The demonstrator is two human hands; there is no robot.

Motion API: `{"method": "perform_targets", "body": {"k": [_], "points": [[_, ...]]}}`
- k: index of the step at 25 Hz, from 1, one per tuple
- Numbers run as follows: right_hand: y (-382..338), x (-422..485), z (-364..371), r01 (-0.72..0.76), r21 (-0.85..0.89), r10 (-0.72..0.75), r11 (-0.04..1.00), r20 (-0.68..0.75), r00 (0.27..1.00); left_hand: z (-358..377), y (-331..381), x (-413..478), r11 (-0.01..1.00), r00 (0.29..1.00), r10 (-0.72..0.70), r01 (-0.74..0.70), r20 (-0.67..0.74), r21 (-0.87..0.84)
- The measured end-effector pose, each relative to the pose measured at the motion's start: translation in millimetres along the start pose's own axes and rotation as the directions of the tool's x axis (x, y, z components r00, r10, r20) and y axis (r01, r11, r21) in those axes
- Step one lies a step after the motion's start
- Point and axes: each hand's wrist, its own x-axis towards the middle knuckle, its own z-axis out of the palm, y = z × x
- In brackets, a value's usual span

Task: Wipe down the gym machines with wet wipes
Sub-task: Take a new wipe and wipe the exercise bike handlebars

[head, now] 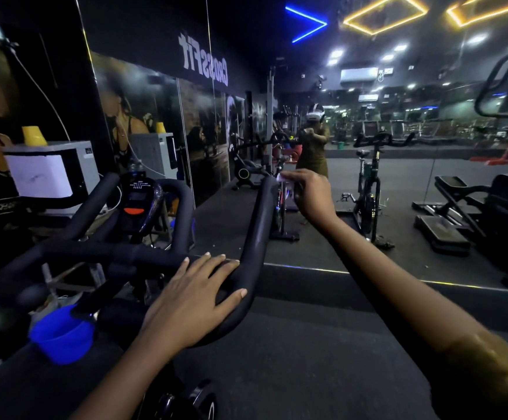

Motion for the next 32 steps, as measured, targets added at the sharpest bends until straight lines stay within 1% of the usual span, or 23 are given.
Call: {"method": "perform_targets", "body": {"k": [1, 2, 4, 5, 6, 9, 10, 12, 14, 16, 18, 19, 20, 23, 25, 27, 30, 32], "points": [[2, 15, 7, 0.02, -0.02, -0.019, 1.0, 0.026, 0.999, 0, 0, -1, 1.0, 1.0, -0.004, 0.004, 0.001, -0.007], [2, 26, 13, 0.069, -0.046, -0.065, 0.997, 0.086, 0.994, -1, 0, -1, 1.0, 1.0, -0.009, 0.01, 0.003, -0.015], [4, 42, 22, 0.188, -0.092, -0.157, 0.978, 0.276, 0.948, -2, 0, 0, 1.0, 1.0, -0.02, 0.02, 0.007, -0.025], [5, 48, 25, 0.214, -0.087, -0.174, 0.973, 0.332, 0.927, -2, 0, 0, 0.999, 1.0, -0.023, 0.023, 0.006, -0.03], [8, 53, 27, 0.212, -0.069, -0.174, 0.975, 0.354, 0.919, -1, 0, 1, 0.999, 1.0, -0.026, 0.026, 0.007, -0.035], [21, 58, 32, 0.161, -0.031, -0.139, 0.986, 0.361, 0.922, 1, -1, 0, 0.999, 1.0, -0.029, 0.029, 0.005, -0.04], [23, 57, 33, 0.125, -0.014, -0.113, 0.992, 0.354, 0.929, 1, -1, 0, 0.999, 1.0, -0.031, 0.031, 0.005, -0.035], [27, 52, 38, 0.016, 0.074, -0.038, 0.997, 0.304, 0.952, 1, -2, -1, 0.999, 0.999, -0.034, 0.035, 0.003, -0.033], [28, 43, 44, -0.124, 0.197, 0.073, 0.973, 0.246, 0.967, 0, -1, -1, 0.999, 0.999, -0.037, 0.037, 0.006, -0.036], [25, 29, 45, -0.256, 0.299, 0.202, 0.919, 0.199, 0.959, 0, -1, 0, 0.998, 0.999, -0.041, 0.042, 0.012, -0.038], [18, 16, 42, -0.324, 0.346, 0.29, 0.88, 0.149, 0.945, 0, -1, 0, 0.998, 0.999, -0.045, 0.045, 0.019, -0.033], [14, 10, 41, -0.324, 0.333, 0.3, 0.886, 0.122, 0.946, 0, -1, 0, 0.999, 0.999, -0.044, 0.045, 0.018, -0.027], [8, 2, 39, -0.297, 0.3, 0.282, 0.906, 0.094, 0.955, 0, -1, 0, 0.999, 0.999, -0.045, 0.045, 0.018, -0.022], [-7, -25, 40, -0.142, 0.211, 0.142, 0.967, 0.018, 0.99, -1, -1, -1, 0.998, 0.999, -0.046, 0.047, 0.022, -0.032], [-12, -43, 43, -0.077, 0.146, 0.074, 0.986, 0.024, 0.997, -2, 0, -1, 0.999, 0.999, -0.04, 0.041, 0.021, -0.03], [-17, -60, 42, -0.017, 0.091, 0.011, 0.996, 0.064, 0.998, -1, 0, 0, 0.999, 0.999, -0.031, 0.031, 0.012, -0.028], [-30, -92, 36, 0.155, -0.029, -0.155, 0.988, 0.014, 0.988, -2, 1, -1, 0.999, 0.999, -0.034, 0.034, 0.004, -0.04], [-40, -118, 31, 0.23, -0.096, -0.227, 0.969, 0.037, 0.973, -3, 1, -1, 0.997, 0.999, -0.032, 0.031, -0.017, -0.069]]}}
